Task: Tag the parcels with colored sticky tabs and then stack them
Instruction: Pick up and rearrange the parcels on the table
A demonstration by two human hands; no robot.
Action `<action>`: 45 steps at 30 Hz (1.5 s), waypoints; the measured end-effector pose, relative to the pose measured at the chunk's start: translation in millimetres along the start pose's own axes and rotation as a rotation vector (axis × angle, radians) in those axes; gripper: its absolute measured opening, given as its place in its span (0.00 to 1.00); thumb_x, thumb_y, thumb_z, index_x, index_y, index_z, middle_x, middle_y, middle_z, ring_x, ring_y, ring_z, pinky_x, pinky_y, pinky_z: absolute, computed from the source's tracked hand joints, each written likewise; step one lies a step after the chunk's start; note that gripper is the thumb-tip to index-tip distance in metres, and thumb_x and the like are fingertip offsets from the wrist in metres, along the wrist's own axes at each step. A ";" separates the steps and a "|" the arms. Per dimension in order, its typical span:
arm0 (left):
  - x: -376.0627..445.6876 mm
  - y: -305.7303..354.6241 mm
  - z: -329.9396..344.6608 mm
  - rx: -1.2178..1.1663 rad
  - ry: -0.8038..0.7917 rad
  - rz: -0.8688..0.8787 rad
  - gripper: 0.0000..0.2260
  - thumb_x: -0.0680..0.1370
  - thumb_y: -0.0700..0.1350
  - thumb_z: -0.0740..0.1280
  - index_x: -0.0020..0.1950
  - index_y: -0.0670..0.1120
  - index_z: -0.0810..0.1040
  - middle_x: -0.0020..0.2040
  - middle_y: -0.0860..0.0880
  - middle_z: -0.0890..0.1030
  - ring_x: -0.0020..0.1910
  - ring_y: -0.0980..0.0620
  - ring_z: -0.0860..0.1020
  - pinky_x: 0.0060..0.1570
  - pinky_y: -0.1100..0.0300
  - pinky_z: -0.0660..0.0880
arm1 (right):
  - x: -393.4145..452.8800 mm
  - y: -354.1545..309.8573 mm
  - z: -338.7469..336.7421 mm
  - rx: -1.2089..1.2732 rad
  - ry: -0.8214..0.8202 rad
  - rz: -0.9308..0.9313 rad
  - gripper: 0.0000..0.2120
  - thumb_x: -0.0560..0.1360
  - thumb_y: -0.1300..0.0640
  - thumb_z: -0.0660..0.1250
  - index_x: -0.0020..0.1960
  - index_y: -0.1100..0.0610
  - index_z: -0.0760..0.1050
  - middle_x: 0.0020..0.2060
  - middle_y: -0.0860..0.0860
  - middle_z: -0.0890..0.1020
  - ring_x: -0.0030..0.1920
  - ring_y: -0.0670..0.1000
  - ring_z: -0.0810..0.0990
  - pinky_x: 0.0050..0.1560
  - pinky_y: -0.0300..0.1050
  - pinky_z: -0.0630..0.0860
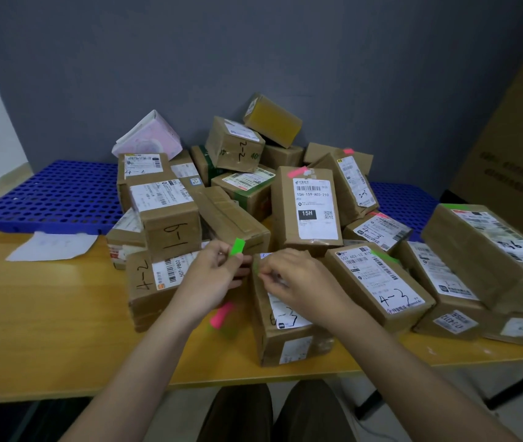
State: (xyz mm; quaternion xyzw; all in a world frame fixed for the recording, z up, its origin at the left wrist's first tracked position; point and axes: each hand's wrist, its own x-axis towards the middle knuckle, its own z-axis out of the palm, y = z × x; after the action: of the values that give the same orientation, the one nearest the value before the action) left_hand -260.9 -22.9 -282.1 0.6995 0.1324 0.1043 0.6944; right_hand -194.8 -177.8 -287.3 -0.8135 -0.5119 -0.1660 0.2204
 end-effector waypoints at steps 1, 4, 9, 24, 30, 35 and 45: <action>0.5 -1.0 -0.3 0.000 -0.007 0.001 0.05 0.81 0.40 0.60 0.46 0.45 0.70 0.50 0.49 0.82 0.49 0.53 0.80 0.47 0.60 0.77 | -0.7 0.3 1.0 0.014 -0.009 0.003 0.02 0.72 0.62 0.68 0.41 0.59 0.76 0.37 0.50 0.80 0.41 0.51 0.77 0.38 0.53 0.76; 1.8 -3.9 -1.1 0.027 -0.021 0.010 0.05 0.81 0.40 0.60 0.46 0.45 0.70 0.50 0.50 0.82 0.49 0.54 0.81 0.47 0.60 0.77 | -0.7 1.8 1.5 0.062 -0.034 0.043 0.02 0.72 0.61 0.68 0.41 0.58 0.78 0.38 0.50 0.81 0.42 0.50 0.77 0.39 0.53 0.77; 3.6 -5.8 -0.2 0.019 -0.016 0.019 0.05 0.81 0.39 0.60 0.45 0.45 0.70 0.49 0.50 0.82 0.48 0.53 0.81 0.47 0.60 0.78 | -2.5 -1.5 -4.5 0.121 -0.110 0.089 0.10 0.74 0.50 0.68 0.45 0.56 0.81 0.42 0.49 0.83 0.48 0.48 0.78 0.47 0.49 0.77; 5.5 -7.7 -0.6 0.107 0.003 0.016 0.05 0.80 0.39 0.62 0.44 0.45 0.70 0.50 0.46 0.80 0.46 0.54 0.82 0.43 0.62 0.78 | -3.1 -9.4 -17.0 0.310 -0.269 0.366 0.08 0.78 0.53 0.66 0.57 0.51 0.74 0.69 0.45 0.71 0.63 0.42 0.71 0.63 0.42 0.72; 1.6 -1.7 -5.6 0.315 0.053 0.120 0.01 0.78 0.43 0.66 0.47 0.47 0.75 0.44 0.49 0.81 0.46 0.52 0.82 0.52 0.49 0.79 | -24.0 -24.0 -35.1 0.029 -0.385 0.302 0.34 0.68 0.29 0.62 0.69 0.44 0.69 0.74 0.40 0.61 0.73 0.44 0.56 0.70 0.46 0.59; -2.2 2.3 -1.5 0.468 0.040 0.154 0.04 0.77 0.46 0.67 0.44 0.53 0.75 0.43 0.51 0.81 0.47 0.51 0.80 0.49 0.54 0.76 | -52.7 -24.5 -40.0 -0.132 -0.360 0.281 0.33 0.72 0.30 0.59 0.72 0.43 0.65 0.73 0.45 0.65 0.73 0.47 0.59 0.69 0.43 0.60; -0.9 -11.8 18.4 0.761 -0.036 0.244 0.02 0.77 0.44 0.67 0.44 0.50 0.76 0.40 0.54 0.76 0.43 0.54 0.74 0.39 0.61 0.69 | -65.1 -12.4 -60.0 -0.135 -0.381 0.379 0.30 0.71 0.41 0.69 0.71 0.44 0.66 0.73 0.43 0.64 0.73 0.46 0.58 0.70 0.42 0.56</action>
State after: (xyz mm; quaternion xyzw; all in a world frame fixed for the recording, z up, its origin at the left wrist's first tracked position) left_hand -256.2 -40.6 -294.2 0.9190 0.0655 0.1172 0.3707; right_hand -236.1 -254.3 -266.3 -0.9241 -0.3708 0.0006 0.0926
